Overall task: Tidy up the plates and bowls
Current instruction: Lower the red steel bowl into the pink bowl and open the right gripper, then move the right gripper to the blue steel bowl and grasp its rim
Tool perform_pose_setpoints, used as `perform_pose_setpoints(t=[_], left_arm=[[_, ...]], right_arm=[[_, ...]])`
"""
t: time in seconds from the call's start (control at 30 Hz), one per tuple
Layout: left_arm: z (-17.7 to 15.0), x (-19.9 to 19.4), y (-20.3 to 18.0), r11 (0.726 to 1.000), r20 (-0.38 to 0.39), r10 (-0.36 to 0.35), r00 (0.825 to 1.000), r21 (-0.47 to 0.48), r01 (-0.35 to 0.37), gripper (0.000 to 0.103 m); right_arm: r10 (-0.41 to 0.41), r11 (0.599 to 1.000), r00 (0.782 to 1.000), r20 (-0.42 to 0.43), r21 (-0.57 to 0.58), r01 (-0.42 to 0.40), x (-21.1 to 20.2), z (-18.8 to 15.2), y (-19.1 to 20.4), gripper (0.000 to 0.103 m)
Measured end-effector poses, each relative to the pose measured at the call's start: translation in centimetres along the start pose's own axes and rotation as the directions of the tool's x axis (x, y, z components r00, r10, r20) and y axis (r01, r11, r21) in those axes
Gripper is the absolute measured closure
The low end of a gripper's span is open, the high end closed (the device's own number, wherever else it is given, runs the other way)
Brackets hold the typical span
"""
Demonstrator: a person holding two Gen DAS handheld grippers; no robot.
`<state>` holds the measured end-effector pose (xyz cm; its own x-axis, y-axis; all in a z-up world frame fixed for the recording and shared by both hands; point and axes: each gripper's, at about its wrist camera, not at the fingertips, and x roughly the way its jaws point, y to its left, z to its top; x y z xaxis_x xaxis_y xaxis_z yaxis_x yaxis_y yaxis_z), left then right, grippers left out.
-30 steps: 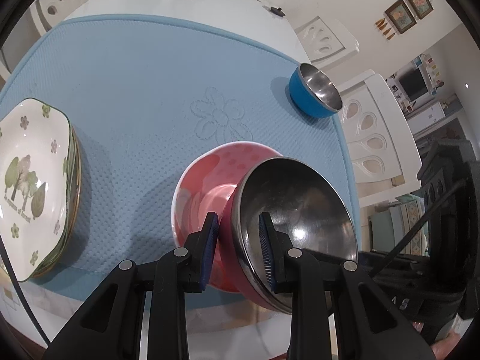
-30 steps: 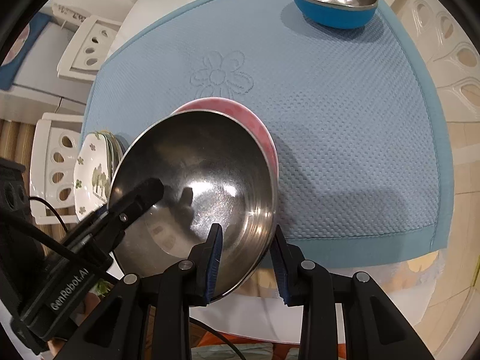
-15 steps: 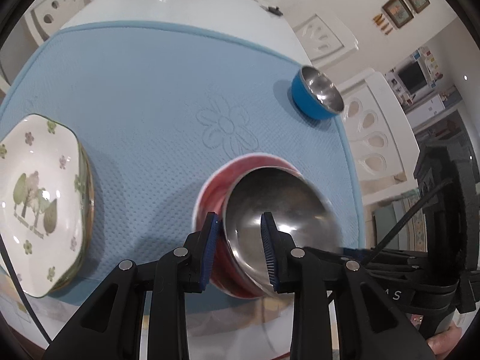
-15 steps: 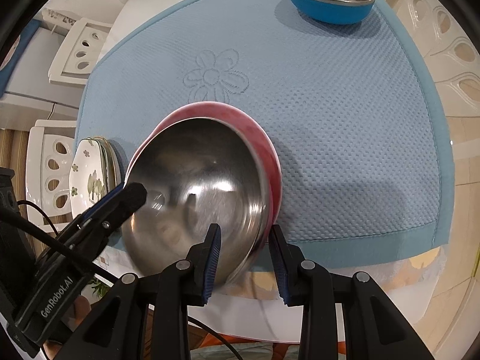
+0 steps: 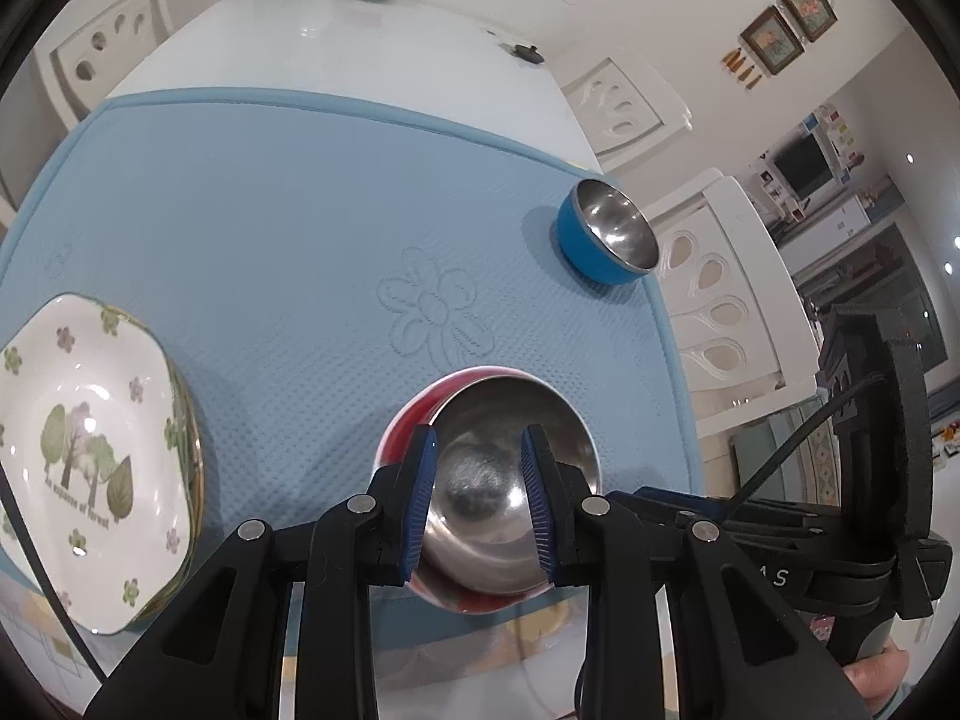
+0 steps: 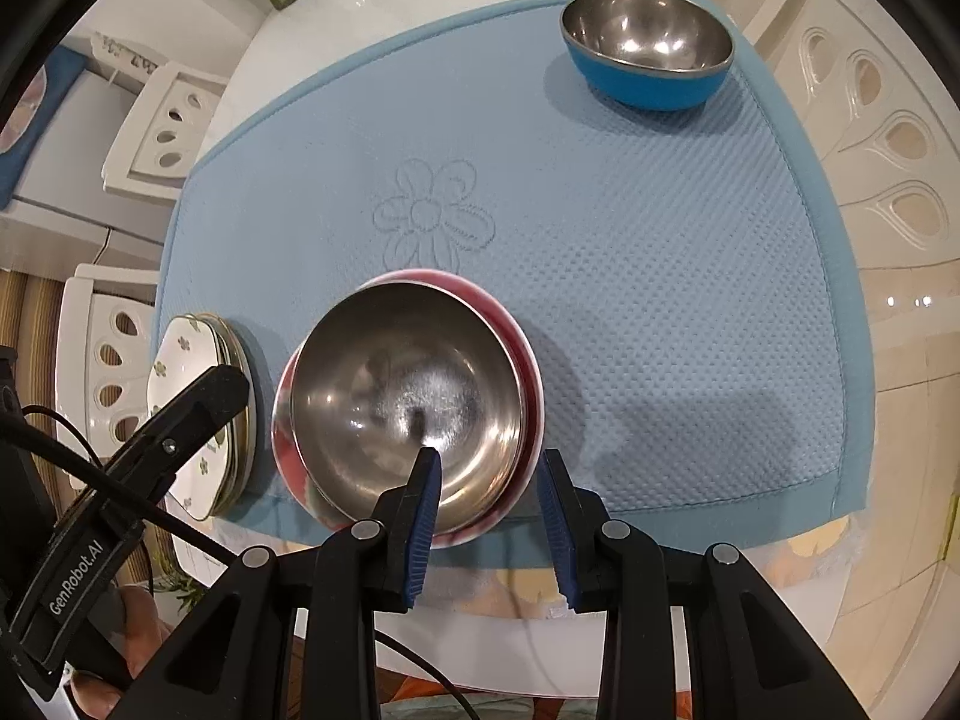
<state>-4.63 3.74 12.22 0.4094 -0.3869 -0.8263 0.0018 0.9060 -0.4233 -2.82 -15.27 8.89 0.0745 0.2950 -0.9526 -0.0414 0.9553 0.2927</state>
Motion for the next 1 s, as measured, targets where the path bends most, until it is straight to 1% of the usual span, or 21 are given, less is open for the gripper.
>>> perform_pose_setpoints(t=[0.03, 0.13, 0.17, 0.2, 0.33, 0.43, 0.5, 0.57, 0.63, 0.73, 0.8, 0.83, 0.87, 0.9, 0.93, 0.97, 1.0], left_arm=[[0.1, 0.1, -0.1, 1.0, -0.002, -0.008, 1.0, 0.004, 0.008, 0.077], [0.3, 0.2, -0.4, 0.994, -0.008, -0.108, 0.994, 0.014, 0.108, 0.076], [0.3, 0.2, -0.4, 0.992, -0.012, -0.124, 0.992, 0.015, 0.124, 0.073], [0.5, 0.3, -0.5, 0.991, -0.013, -0.136, 0.991, 0.018, 0.136, 0.068], [1.2, 0.0, -0.8, 0.992, 0.008, -0.109, 0.994, 0.059, 0.108, 0.068], [2.0, -1.3, -1.1, 0.986, 0.042, -0.141, 0.989, 0.099, 0.137, 0.068], [3.0, -1.8, -1.1, 0.983, 0.052, -0.143, 0.988, 0.125, 0.136, 0.068], [4.1, -1.9, -1.1, 0.98, 0.058, -0.146, 0.988, 0.146, 0.136, 0.068], [5.4, -1.8, -1.1, 0.976, 0.061, -0.148, 0.987, 0.167, 0.136, 0.068], [7.2, -1.1, -1.4, 0.971, 0.075, -0.122, 0.99, 0.215, 0.104, 0.068], [8.7, -0.3, -1.7, 0.961, 0.065, -0.118, 0.991, 0.259, 0.097, 0.068], [9.5, 0.3, -2.1, 0.955, 0.055, -0.12, 0.991, 0.28, 0.1, 0.068], [10.2, 0.6, -2.4, 0.949, 0.045, -0.126, 0.991, 0.296, 0.107, 0.068], [10.8, 1.0, -2.7, 0.943, 0.036, -0.136, 0.99, 0.31, 0.119, 0.068], [11.4, 1.3, -3.0, 0.937, 0.03, -0.147, 0.989, 0.324, 0.13, 0.068], [12.0, 1.6, -3.6, 0.929, 0.025, -0.157, 0.987, 0.342, 0.139, 0.068], [12.6, 1.7, -4.1, 0.92, 0.022, -0.164, 0.986, 0.364, 0.145, 0.068]], right_arm=[[0.002, 1.0, 1.0, -0.001, 0.004, -0.002, 0.0, 0.0, 0.0, 0.072], [0.001, 1.0, 1.0, -0.011, 0.021, -0.001, 0.5, 0.1, 0.1, 0.072], [-0.003, 1.0, 1.0, -0.02, 0.026, 0.004, 0.7, 0.2, 0.1, 0.071], [-0.009, 0.999, 0.999, -0.034, 0.034, 0.01, 1.1, 0.3, 0.0, 0.071], [0.003, 0.997, 0.998, -0.067, 0.074, 0.002, 2.1, 0.7, -0.6, 0.071], [0.016, 0.996, 0.997, -0.069, 0.091, -0.01, 2.3, 1.3, -0.7, 0.071], [0.017, 0.994, 0.997, -0.072, 0.111, -0.009, 2.5, 1.8, -1.0, 0.071], [0.029, 0.99, 0.998, -0.057, 0.14, -0.021, 2.2, 2.2, -1.4, 0.071], [0.029, 0.983, 0.999, -0.013, 0.182, -0.026, 1.3, 2.7, -2.1, 0.071], [0.033, 0.974, 0.999, 0.032, 0.222, -0.039, 0.5, 3.2, -2.9, 0.071], [0.042, 0.969, 0.996, 0.084, 0.238, -0.061, -0.4, 3.5, -3.1, 0.071], [0.05, 0.967, 0.99, 0.134, 0.243, -0.081, -1.2, 3.4, -3.1, 0.071], [0.057, 0.965, 0.979, 0.194, 0.24, -0.103, -2.3, 3.3, -3.0, 0.071], [0.055, 0.966, 0.97, 0.235, 0.233, -0.111, -3.2, 3.0, -2.9, 0.071], [0.044, 0.969, 0.957, 0.286, 0.221, -0.111, -4.4, 2.8, -2.7, 0.068], [0.03, 0.972, 0.943, 0.33, 0.21, -0.104, -5.5, 2.5, -2.7, 0.055], [0.021, 0.973, 0.933, 0.359, 0.208, -0.102, -6.2, 2.3, -2.8, 0.047]])
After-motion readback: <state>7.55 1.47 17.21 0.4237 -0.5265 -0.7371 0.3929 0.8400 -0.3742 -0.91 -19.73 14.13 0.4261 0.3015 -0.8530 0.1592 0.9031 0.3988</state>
